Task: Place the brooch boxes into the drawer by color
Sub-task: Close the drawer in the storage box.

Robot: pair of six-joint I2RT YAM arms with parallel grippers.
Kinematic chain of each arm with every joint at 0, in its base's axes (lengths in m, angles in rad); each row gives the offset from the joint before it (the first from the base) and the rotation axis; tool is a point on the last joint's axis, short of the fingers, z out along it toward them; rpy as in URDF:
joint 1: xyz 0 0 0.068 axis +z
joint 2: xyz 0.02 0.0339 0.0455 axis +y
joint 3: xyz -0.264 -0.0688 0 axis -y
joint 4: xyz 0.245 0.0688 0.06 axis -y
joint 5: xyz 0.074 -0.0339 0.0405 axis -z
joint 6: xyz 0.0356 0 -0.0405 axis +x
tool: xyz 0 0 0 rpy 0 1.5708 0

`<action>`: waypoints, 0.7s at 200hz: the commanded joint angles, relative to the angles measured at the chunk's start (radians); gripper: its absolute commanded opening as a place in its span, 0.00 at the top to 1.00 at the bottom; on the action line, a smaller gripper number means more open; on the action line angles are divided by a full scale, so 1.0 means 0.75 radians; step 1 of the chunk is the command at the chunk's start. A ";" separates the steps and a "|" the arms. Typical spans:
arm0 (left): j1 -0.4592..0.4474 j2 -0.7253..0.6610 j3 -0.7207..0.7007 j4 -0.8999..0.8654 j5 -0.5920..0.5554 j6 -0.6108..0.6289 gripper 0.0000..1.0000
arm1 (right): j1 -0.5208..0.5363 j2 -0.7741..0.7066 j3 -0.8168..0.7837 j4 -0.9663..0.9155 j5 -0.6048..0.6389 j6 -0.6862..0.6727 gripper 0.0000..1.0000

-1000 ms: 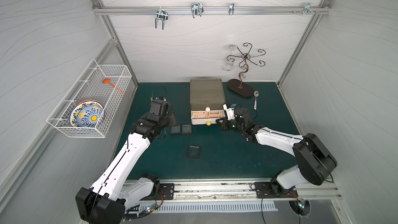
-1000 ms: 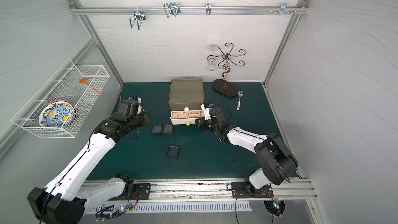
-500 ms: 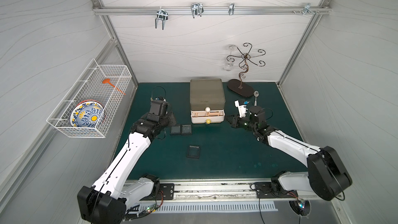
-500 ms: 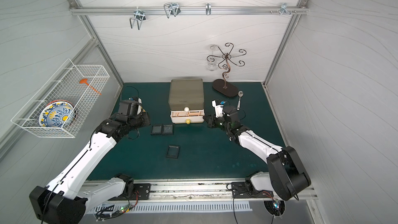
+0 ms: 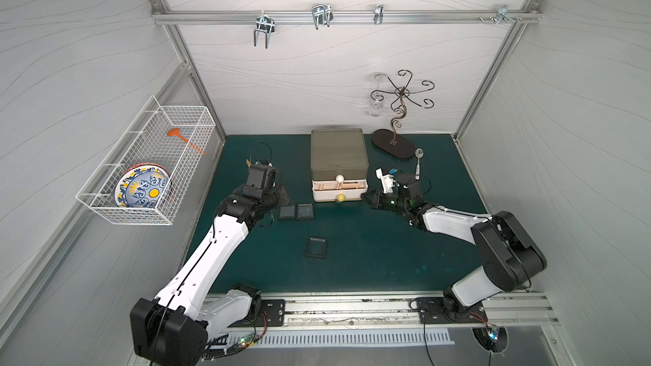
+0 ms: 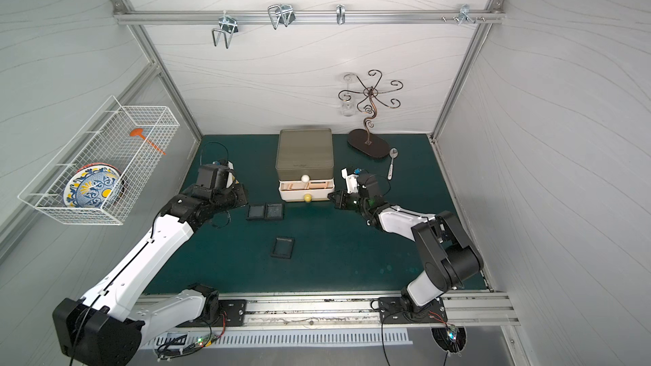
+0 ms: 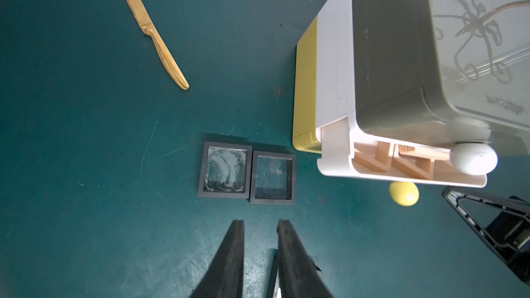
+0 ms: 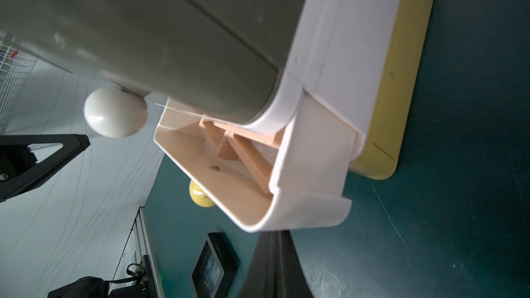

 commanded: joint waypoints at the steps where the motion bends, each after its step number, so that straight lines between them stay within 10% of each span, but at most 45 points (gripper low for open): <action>1: 0.007 -0.007 0.004 0.044 0.011 -0.006 0.75 | -0.003 0.051 0.063 0.090 0.034 0.014 1.00; 118: 0.007 -0.047 -0.041 0.028 0.001 -0.021 0.75 | -0.004 0.130 0.069 0.164 0.141 0.013 1.00; 140: 0.007 -0.044 -0.040 0.034 0.003 -0.025 0.75 | 0.010 0.042 -0.013 0.197 0.096 0.065 0.78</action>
